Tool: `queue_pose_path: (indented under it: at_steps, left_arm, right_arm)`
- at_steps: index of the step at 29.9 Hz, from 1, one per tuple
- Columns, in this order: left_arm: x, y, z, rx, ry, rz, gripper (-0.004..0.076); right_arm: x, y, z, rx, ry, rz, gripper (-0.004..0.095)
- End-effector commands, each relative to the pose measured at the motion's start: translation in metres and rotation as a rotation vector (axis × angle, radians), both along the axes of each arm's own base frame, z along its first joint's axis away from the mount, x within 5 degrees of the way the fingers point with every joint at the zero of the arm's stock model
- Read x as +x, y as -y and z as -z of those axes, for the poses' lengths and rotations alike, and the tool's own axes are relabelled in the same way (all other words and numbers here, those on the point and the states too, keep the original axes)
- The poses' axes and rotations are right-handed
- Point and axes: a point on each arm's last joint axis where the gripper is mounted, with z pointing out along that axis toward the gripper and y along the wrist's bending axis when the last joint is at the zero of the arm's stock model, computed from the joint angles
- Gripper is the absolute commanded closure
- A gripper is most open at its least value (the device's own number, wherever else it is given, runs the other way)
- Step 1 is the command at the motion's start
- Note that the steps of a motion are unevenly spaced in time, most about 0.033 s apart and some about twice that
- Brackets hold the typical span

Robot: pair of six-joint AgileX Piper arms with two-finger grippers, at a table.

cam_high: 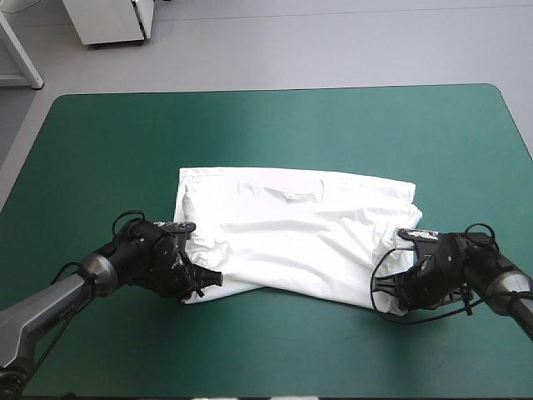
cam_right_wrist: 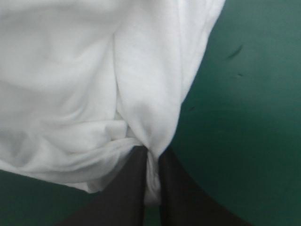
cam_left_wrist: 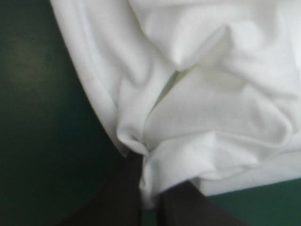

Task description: Fold the cloth

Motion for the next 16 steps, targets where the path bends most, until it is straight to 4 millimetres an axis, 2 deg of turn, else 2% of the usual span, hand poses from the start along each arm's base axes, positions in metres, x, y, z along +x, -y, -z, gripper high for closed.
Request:
queue_pose_path:
  at_steps: [1,4,7,16]
  left_arm:
    - [0.006,-0.001,0.005,0.033,0.043,0.035,0.0746]
    - [0.006,-0.002,-0.002,0.042,0.037,0.058,0.0746]
    - [0.007,-0.002,-0.020,0.032,0.074,0.072,0.0746]
    - [0.024,0.001,-0.089,0.029,0.267,0.138,0.0746]
  right_arm:
    - [0.002,-0.002,-0.002,0.016,-0.007,0.006,0.0920]
    - [0.004,-0.003,-0.021,0.030,0.044,0.000,0.0920]
    - [0.004,-0.003,-0.046,0.047,0.109,-0.008,0.0920]
    - [0.015,-0.005,-0.112,0.060,0.269,-0.039,0.0920]
